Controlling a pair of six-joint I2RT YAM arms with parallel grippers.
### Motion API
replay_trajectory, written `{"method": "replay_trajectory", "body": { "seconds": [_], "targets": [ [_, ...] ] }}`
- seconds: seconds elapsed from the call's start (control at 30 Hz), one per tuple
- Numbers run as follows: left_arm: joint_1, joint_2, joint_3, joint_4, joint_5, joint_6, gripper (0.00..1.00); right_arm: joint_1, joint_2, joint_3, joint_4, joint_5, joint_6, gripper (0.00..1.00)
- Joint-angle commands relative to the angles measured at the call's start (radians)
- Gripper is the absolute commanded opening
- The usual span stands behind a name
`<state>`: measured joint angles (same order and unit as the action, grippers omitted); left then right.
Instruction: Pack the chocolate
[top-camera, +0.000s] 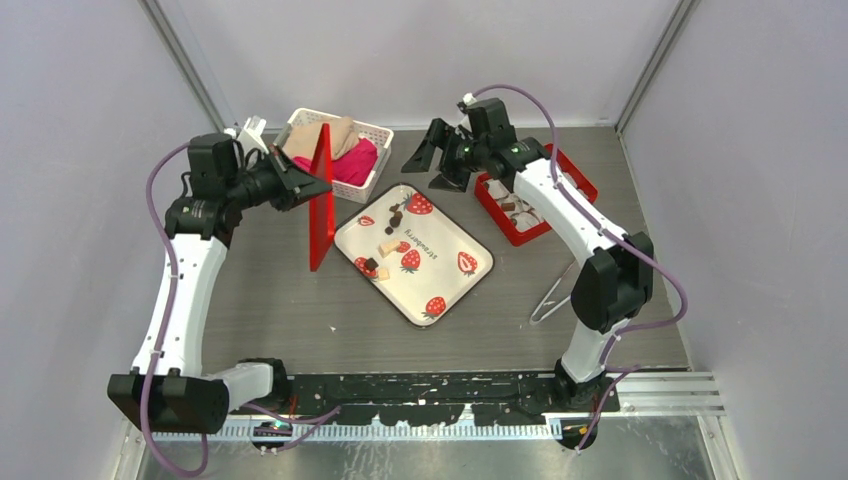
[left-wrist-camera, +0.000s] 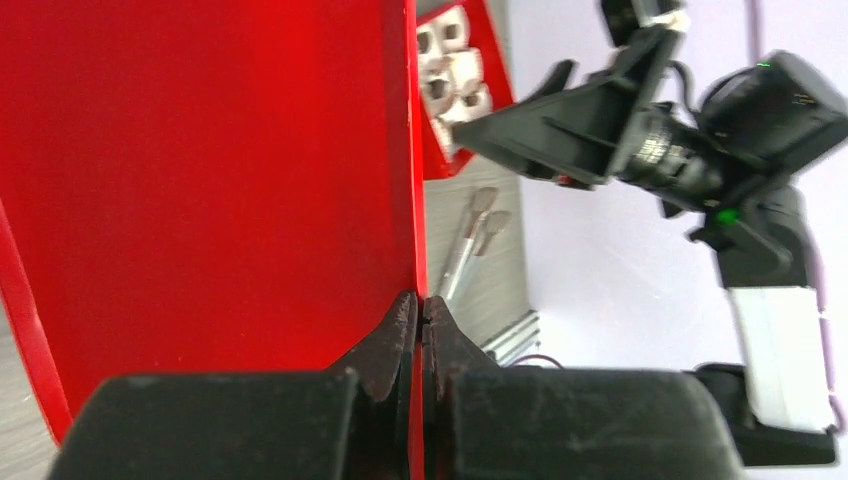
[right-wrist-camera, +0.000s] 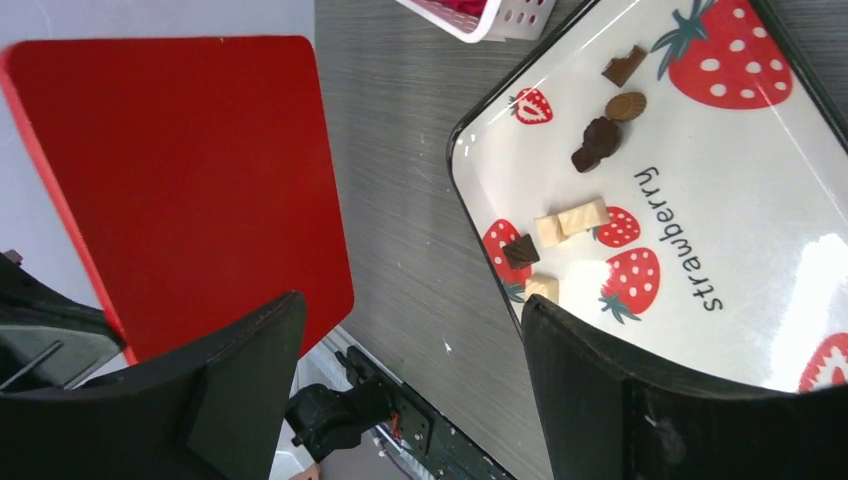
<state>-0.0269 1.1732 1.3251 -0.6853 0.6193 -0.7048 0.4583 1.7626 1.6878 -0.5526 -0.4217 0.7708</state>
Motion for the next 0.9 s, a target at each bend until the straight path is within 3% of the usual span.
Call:
{"method": "replay_trajectory", "body": {
  "seconds": [0.0, 0.13, 0.3, 0.6, 0.87],
  "targets": [
    [0.0, -0.03, 0.01, 0.267, 0.173, -0.156, 0.0, -0.005, -0.014, -0.023, 0.125, -0.093, 0.034, 0.85],
    [-0.001, -0.04, -0.002, 0.44, 0.212, -0.287, 0.0, -0.019, 0.008, -0.059, 0.287, -0.271, 0.067, 0.86],
    [-0.004, -0.047, -0.024, 0.674, 0.237, -0.477, 0.0, -0.026, 0.019, -0.163, 0.704, -0.411, 0.204, 0.87],
    [-0.011, -0.079, 0.008, 0.803, 0.242, -0.587, 0.0, -0.026, 0.112, -0.318, 1.421, -0.35, 0.512, 0.9],
    [-0.013, -0.097, 0.042, 0.86, 0.224, -0.692, 0.0, 0.004, 0.357, -0.203, 1.981, -0.238, 0.922, 0.92]
  ]
}}
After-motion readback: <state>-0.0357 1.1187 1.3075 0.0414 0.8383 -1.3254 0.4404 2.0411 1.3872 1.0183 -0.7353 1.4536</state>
